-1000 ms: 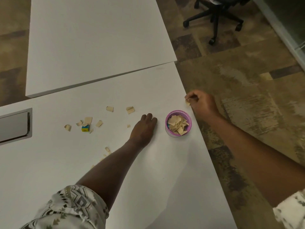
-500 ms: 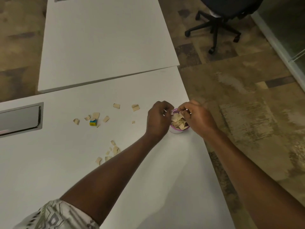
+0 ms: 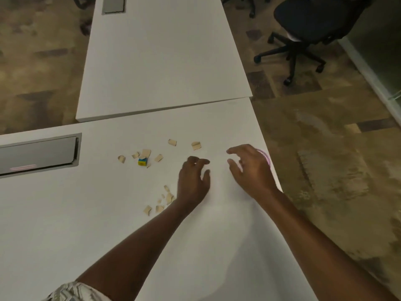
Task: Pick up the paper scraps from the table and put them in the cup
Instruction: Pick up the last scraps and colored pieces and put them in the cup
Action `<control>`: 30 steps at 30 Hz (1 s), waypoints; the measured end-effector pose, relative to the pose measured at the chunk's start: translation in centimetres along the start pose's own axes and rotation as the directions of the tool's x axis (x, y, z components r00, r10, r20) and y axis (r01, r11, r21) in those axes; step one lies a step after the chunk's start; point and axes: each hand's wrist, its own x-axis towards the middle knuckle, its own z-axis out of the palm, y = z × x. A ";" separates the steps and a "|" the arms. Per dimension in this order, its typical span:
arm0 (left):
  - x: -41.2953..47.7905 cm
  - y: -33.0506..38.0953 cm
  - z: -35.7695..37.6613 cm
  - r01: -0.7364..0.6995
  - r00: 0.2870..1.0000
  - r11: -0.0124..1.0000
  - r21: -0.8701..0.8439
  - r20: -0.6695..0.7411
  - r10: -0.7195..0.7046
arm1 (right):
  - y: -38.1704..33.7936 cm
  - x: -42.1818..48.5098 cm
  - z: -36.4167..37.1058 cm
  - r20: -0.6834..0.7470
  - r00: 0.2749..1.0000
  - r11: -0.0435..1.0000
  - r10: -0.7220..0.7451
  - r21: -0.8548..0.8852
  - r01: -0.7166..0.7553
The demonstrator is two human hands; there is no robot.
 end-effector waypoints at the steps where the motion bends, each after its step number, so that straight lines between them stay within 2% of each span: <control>1: 0.1 -1.7 -0.7 0.039 0.999 0.998 0.054 -0.002 -0.039 | -0.5 0.2 1.2 0.045 0.999 1.000 -0.023 0.009 0.023; 5: 1.9 -8.3 -3.8 0.197 0.979 0.942 0.271 -0.013 -0.202 | -1.9 2.3 7.1 0.286 0.958 0.999 0.029 -0.022 -0.023; 7: 3.0 -10.6 -5.0 0.197 0.974 0.904 0.381 0.031 -0.225 | -2.0 4.0 9.9 0.396 0.916 0.996 0.064 -0.086 -0.032; 11: 5.9 -13.4 -6.3 -0.068 0.969 0.873 0.484 0.241 -0.058 | -1.1 6.5 13.7 0.606 0.780 0.962 0.157 -0.273 0.018; 15: 8.9 -14.3 -6.5 -0.332 0.889 0.789 0.517 0.452 0.078 | -0.3 6.9 15.4 0.689 0.707 0.939 0.162 -0.328 0.104; 18: 10.0 -14.8 -6.2 -0.413 0.833 0.763 0.497 0.545 0.097 | -0.2 5.5 15.9 0.677 0.731 0.915 0.090 -0.345 0.207; 21: 9.8 -15.6 -5.9 -0.400 0.814 0.785 0.473 0.577 0.067 | -0.5 3.9 16.1 0.632 0.773 0.922 0.055 -0.329 0.203; 23: 9.3 -15.8 -5.8 -0.373 0.830 0.799 0.471 0.554 0.061 | -0.7 2.8 16.3 0.591 0.806 0.905 0.011 -0.349 0.244; 25: 8.7 -15.6 -5.6 -0.362 0.859 0.811 0.459 0.502 0.099 | -0.9 2.1 16.5 0.584 0.810 0.856 -0.057 -0.388 0.341; 30: 6.3 -14.4 -5.0 -0.412 0.878 0.806 0.425 0.423 0.225 | -1.6 0.6 15.7 0.551 0.825 0.824 -0.126 -0.404 0.396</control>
